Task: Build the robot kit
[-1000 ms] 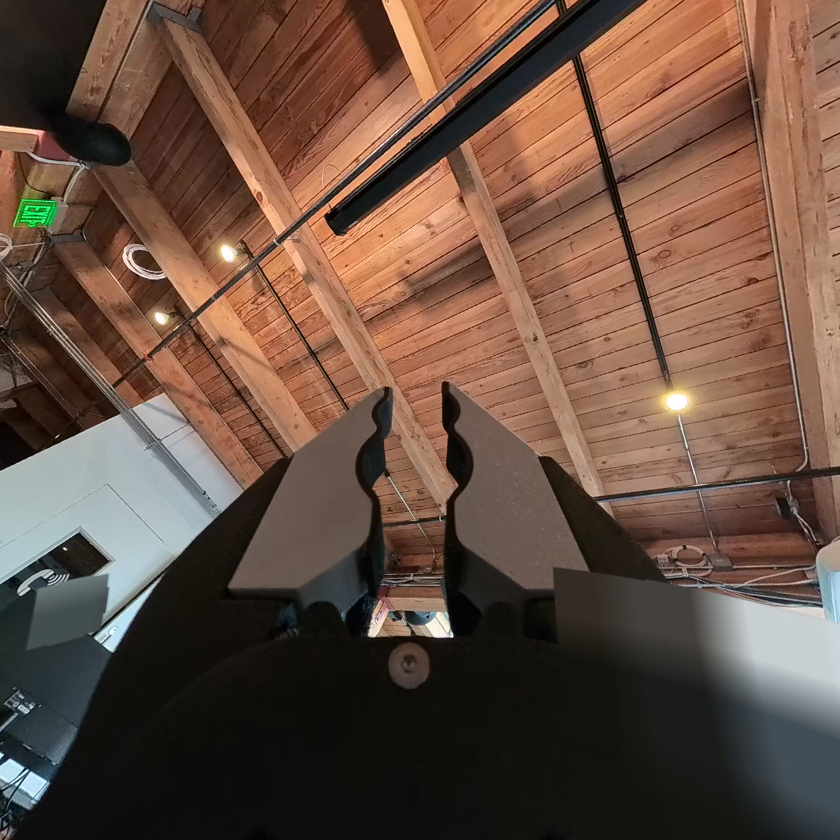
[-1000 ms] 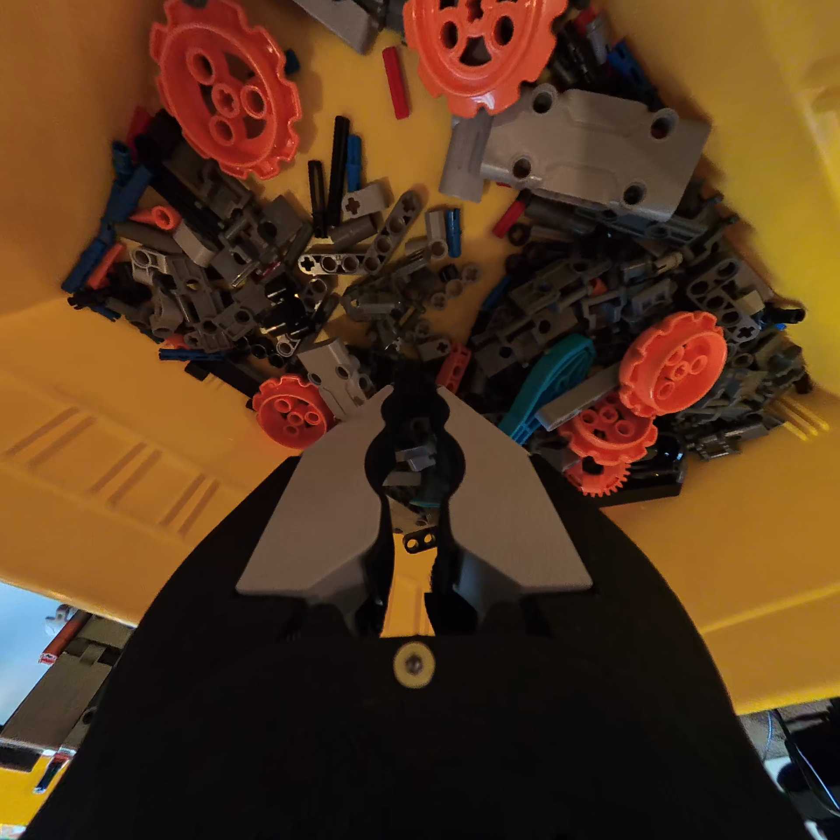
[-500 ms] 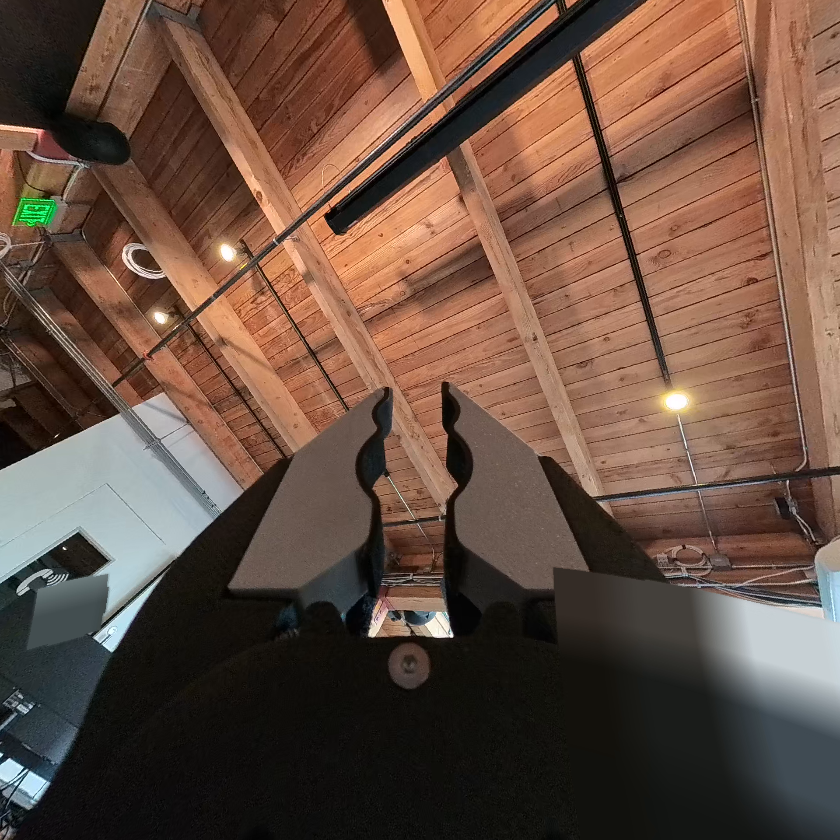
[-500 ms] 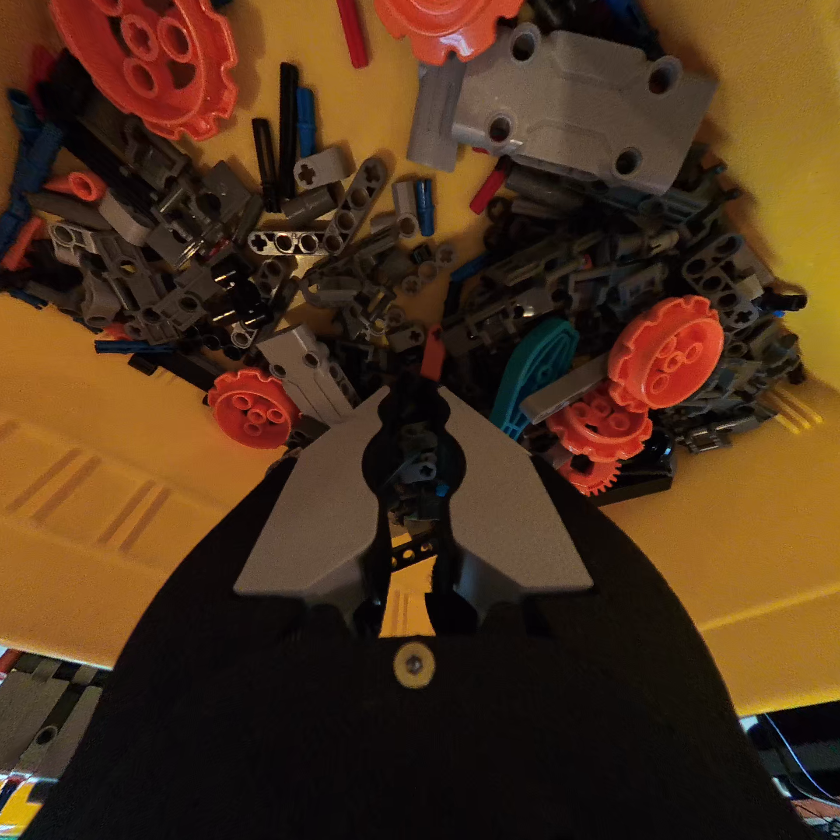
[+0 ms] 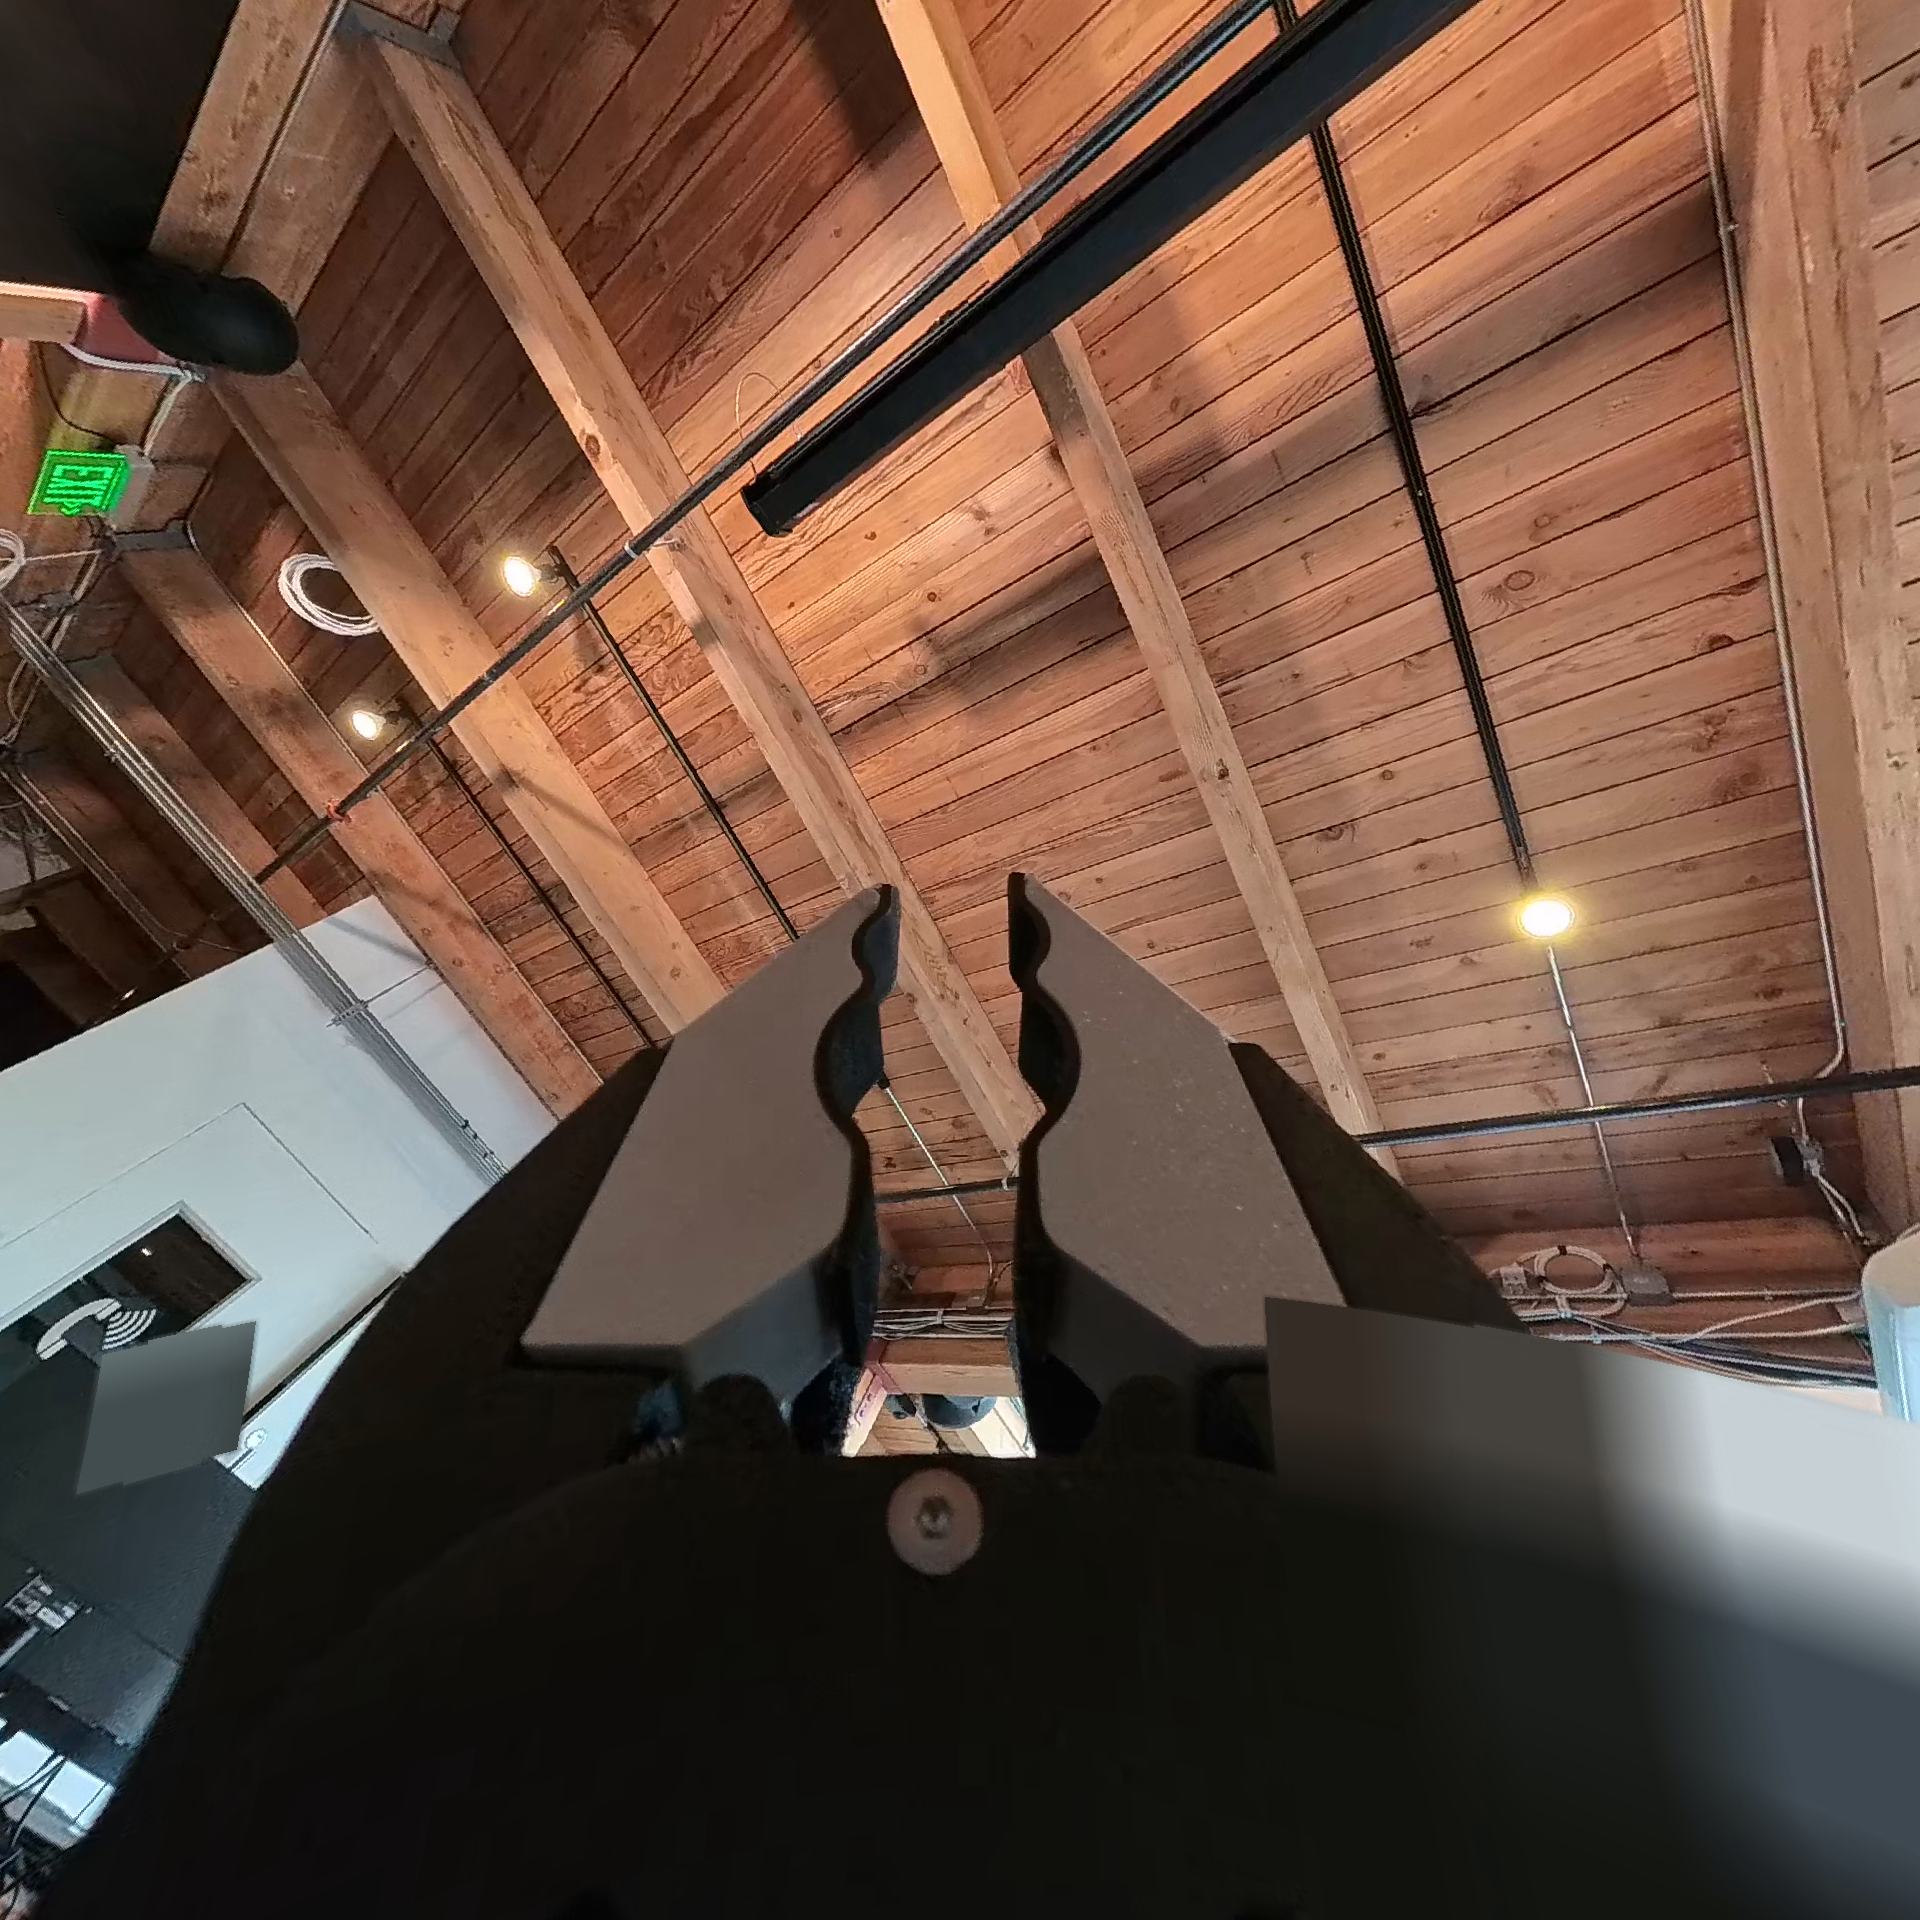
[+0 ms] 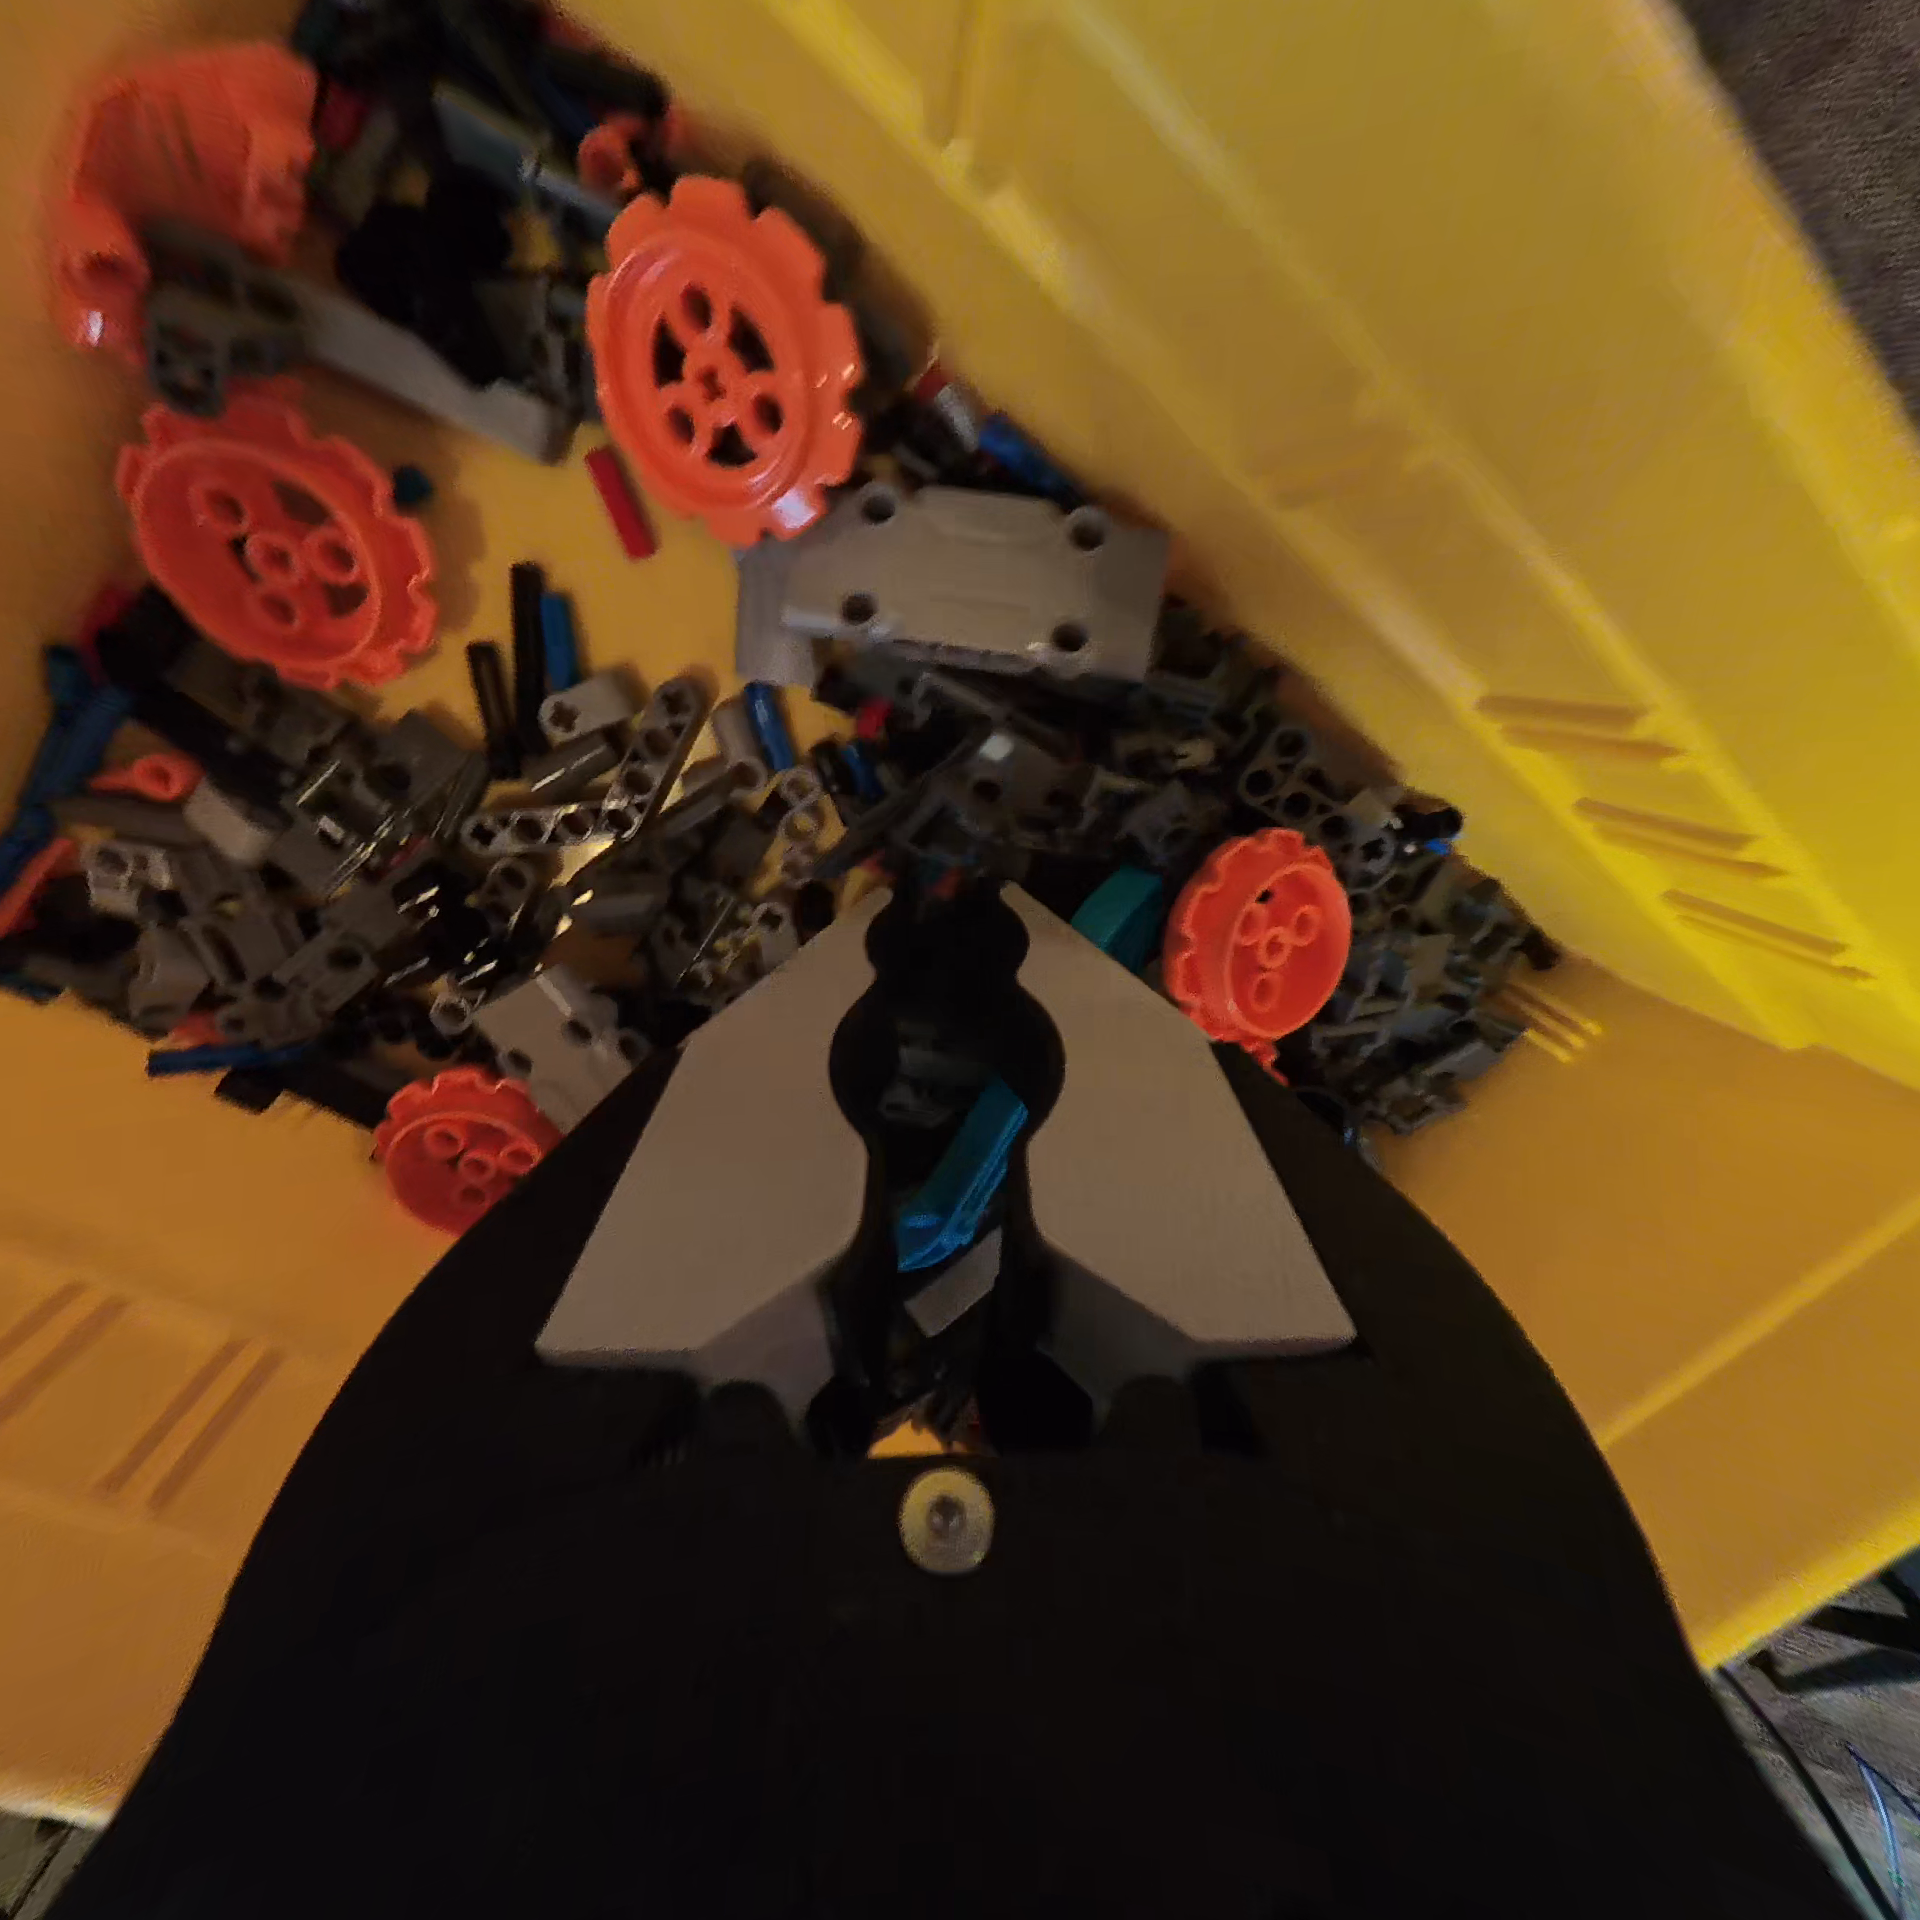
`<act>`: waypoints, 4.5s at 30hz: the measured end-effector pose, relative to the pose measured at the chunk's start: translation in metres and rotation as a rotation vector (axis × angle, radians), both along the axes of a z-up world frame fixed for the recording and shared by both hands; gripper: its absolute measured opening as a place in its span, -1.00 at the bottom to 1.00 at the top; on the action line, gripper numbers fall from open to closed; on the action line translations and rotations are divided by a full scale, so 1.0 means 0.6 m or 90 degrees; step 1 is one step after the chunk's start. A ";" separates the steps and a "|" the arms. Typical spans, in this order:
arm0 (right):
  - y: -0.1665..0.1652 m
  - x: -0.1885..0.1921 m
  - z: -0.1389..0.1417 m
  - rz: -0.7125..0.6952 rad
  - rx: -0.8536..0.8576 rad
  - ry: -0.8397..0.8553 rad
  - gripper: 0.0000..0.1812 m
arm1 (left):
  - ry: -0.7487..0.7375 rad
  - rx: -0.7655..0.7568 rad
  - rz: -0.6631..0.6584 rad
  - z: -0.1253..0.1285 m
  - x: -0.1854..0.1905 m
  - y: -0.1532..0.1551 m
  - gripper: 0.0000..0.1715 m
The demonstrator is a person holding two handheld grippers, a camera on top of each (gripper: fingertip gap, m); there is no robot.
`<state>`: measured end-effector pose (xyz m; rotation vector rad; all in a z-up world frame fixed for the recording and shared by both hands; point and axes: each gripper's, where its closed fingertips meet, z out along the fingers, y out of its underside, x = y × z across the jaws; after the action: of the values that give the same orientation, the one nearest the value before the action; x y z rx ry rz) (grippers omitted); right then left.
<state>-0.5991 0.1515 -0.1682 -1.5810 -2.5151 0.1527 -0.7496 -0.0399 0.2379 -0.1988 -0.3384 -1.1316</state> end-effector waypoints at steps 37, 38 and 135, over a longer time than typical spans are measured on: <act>0.072 0.092 0.064 -0.027 0.089 -0.142 -0.91 | 0.004 0.001 -0.001 0.002 0.004 0.000 -0.80; 0.068 0.097 0.064 -0.027 0.075 -0.146 -0.89 | 0.004 0.002 -0.001 0.002 0.004 0.000 -0.80; -0.014 0.082 0.144 -0.319 -0.302 0.021 -0.93 | -0.002 0.006 0.009 0.000 -0.007 -0.008 -0.81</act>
<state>-0.5499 0.1434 -0.0818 -2.3002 -2.0652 0.7388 -0.7540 -0.0446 0.2377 -0.1857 -0.3366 -1.1194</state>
